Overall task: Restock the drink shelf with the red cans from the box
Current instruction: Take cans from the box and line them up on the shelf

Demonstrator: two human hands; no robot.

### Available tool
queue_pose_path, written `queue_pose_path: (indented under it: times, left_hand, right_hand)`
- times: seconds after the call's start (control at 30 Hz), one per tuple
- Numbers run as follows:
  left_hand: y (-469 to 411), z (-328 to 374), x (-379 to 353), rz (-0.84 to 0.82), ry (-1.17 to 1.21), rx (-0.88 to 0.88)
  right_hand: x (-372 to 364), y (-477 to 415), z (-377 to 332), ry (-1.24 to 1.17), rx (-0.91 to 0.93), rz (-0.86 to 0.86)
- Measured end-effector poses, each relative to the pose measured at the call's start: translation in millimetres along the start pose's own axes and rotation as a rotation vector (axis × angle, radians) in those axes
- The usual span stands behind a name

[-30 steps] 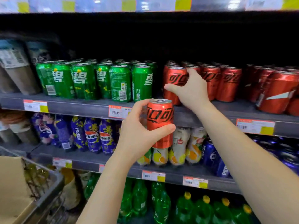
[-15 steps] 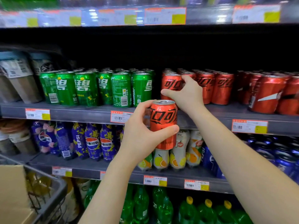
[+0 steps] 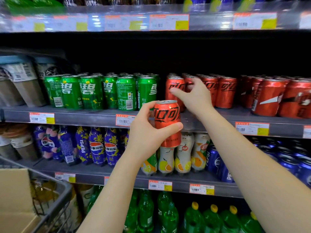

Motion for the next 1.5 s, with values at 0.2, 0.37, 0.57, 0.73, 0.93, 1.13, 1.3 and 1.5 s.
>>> queue_pose_path:
  times: [0.2,0.37,0.57,0.73,0.93,1.13,1.3,1.5]
  left_hand:
    - [-23.1,8.6,-5.9,-0.027,-0.024,-0.036]
    - [-39.9,15.7,-25.2,-0.096,-0.045,-0.112]
    - [-45.1,9.9,-18.7,-0.015,-0.155,-0.111]
    - [-47.4,-0.6,-21.1,-0.032,-0.240,-0.099]
    - [-44.5,-9.3,-26.2,-0.032,-0.254,-0.093]
    - [-45.0,-9.4,-30.4,-0.026,-0.287,-0.101]
    - [-45.8,-10.0,-35.3,-0.020,-0.337,-0.093]
    - [-46.2,-7.6,-44.0,0.026,-0.400,-0.097]
  right_hand:
    - [26.4,58.4,-3.7,-0.288,-0.008,-0.405]
    - [40.4,61.7,-5.7,-0.384,-0.026,-0.430]
    - [64.3,13.4,1.8,-0.378,-0.014,-0.289]
    - [60.1,-13.9,17.5,-0.346,-0.049,-0.234]
    - [51.2,-31.2,34.2,-0.299,-0.059,-0.240]
    - [48.5,-31.3,34.8,-0.215,0.007,-0.176]
    - [45.8,-37.1,38.7,-0.135,0.030,-0.126]
    - [45.7,-37.9,41.5,-0.063,-0.014,-0.125]
Point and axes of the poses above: each hand's wrist, its own y-axis away from the middle knuckle, its own x-axis out of the back of the hand, z = x × y, the point moved 3 cm from there along -y, towards the middle knuckle, and after that the axes turned 11 degrees about -x, right-handed, at the moved point
